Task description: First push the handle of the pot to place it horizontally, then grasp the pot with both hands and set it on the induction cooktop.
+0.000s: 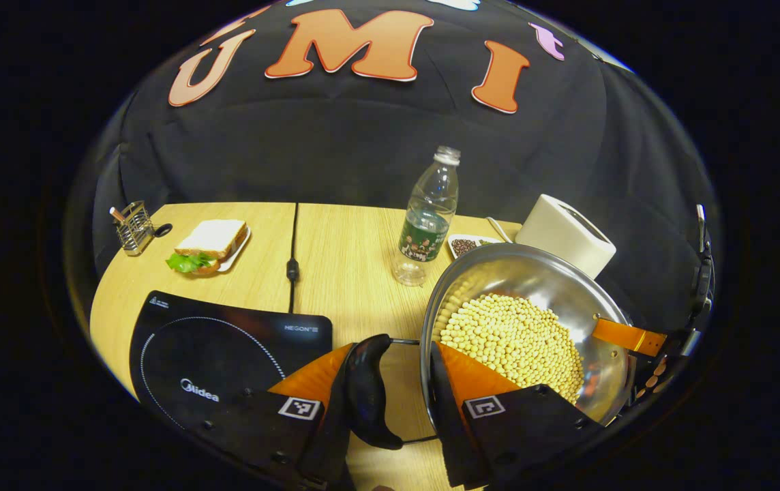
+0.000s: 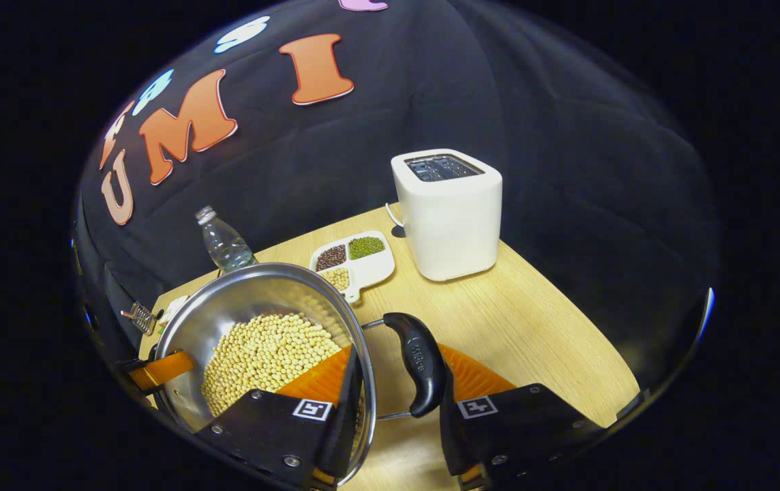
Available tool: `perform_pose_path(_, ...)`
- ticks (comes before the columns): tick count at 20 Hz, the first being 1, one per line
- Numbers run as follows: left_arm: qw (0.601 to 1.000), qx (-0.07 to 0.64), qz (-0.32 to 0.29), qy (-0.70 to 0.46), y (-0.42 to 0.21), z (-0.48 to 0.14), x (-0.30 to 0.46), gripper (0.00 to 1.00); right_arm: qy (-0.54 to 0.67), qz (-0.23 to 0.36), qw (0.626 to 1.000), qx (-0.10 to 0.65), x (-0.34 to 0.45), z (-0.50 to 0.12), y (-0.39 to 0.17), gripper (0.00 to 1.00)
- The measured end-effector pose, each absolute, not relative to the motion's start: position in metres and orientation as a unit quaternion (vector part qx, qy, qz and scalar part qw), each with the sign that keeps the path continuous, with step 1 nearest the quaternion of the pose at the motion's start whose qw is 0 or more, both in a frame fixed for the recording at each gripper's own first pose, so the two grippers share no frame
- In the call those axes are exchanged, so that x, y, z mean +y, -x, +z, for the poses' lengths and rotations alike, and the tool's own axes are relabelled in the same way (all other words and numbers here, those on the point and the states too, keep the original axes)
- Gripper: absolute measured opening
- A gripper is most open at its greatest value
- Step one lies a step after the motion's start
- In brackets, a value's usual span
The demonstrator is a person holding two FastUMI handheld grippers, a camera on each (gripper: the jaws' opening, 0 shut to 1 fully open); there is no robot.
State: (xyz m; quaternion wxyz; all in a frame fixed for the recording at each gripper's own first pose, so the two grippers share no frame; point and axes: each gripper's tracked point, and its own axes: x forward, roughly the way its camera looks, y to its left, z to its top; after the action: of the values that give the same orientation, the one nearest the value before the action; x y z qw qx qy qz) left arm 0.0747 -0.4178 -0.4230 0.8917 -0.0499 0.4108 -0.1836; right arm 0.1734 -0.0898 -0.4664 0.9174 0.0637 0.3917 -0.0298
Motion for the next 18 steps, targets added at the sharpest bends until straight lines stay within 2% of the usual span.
perform_pose_path(1, 0.893, 0.407, -0.184, 0.056, -0.074, -0.414, -0.41, 0.65, -0.062, -0.028, 0.919, 0.389, -0.089, -0.466, -0.174, 0.48)
perform_pose_path(2, 0.895, 0.403, -0.183, 0.06, -0.075, -0.406, -0.401, 0.6, -0.058, -0.026, 0.921, 0.384, -0.088, -0.466, -0.173, 0.52)
perform_pose_path(3, 0.897, 0.398, -0.181, 0.063, -0.076, -0.4, -0.39, 0.63, -0.056, -0.025, 0.924, 0.378, -0.087, -0.467, -0.172, 0.52)
perform_pose_path(4, 0.899, 0.394, -0.179, 0.066, -0.077, -0.393, -0.378, 0.61, -0.053, -0.021, 0.925, 0.377, -0.087, -0.469, -0.171, 0.48)
perform_pose_path(5, 0.9, 0.392, -0.176, 0.069, -0.076, -0.388, -0.364, 0.6, -0.053, -0.018, 0.925, 0.375, -0.085, -0.471, -0.171, 0.52)
perform_pose_path(9, 0.907, 0.385, -0.158, 0.07, -0.076, -0.372, -0.302, 0.6, -0.059, 0.0, 0.925, 0.375, -0.085, -0.476, -0.176, 0.52)
perform_pose_path(18, 0.91, 0.392, -0.113, 0.071, -0.078, -0.38, -0.17, 0.63, -0.063, 0.036, 0.917, 0.393, -0.098, -0.48, -0.189, 0.52)
